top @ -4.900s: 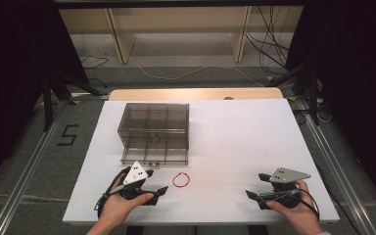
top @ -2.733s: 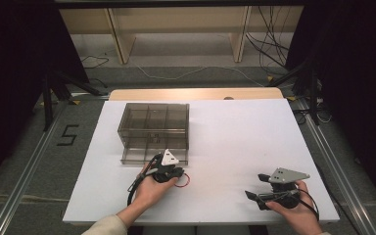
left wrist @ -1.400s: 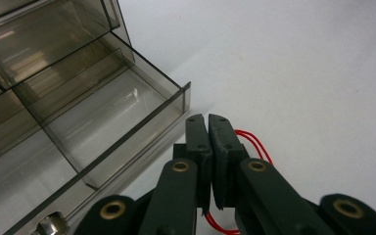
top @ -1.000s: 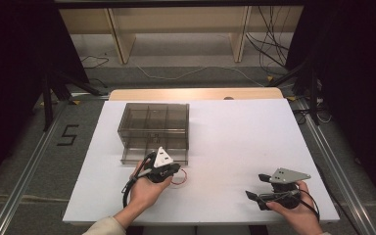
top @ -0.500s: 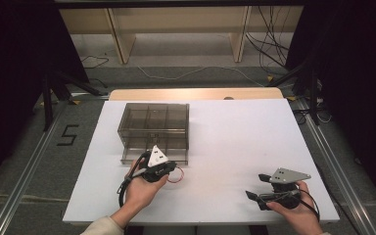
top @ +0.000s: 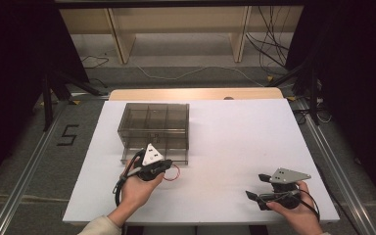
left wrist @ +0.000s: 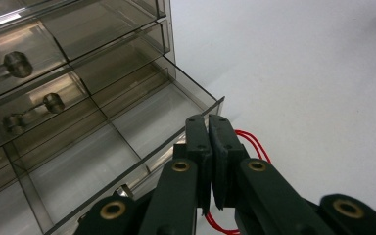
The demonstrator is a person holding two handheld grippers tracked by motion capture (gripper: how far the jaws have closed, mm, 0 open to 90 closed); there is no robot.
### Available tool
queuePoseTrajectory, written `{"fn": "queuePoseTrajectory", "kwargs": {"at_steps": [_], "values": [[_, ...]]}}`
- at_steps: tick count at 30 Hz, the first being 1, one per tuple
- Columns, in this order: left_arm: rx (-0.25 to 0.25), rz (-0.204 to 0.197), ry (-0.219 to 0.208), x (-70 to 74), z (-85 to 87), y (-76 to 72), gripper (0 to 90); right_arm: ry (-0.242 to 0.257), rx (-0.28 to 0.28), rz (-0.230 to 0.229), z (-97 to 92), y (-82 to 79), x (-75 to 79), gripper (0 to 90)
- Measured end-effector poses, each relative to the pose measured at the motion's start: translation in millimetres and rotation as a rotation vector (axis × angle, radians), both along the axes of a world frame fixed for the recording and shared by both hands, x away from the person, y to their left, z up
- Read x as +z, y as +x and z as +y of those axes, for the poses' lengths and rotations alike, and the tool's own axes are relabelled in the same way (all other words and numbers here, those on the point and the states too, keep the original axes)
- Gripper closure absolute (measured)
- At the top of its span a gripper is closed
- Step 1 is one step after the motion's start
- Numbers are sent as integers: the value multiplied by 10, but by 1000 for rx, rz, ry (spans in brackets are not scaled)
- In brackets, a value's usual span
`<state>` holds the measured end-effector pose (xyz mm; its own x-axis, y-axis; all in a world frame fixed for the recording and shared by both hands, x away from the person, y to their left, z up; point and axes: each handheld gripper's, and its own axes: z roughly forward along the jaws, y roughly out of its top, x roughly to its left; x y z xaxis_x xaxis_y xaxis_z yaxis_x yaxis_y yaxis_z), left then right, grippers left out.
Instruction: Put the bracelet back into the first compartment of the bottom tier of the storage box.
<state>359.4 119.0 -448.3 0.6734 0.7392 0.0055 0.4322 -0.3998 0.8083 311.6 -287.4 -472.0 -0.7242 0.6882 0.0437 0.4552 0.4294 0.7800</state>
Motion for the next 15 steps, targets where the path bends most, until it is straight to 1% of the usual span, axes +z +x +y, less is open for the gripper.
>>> {"fn": "queuePoseTrajectory", "kwargs": {"at_steps": [15], "values": [[21,-6,-10,28,65,4,877,0,0,0,-1,0,1,218]]}}
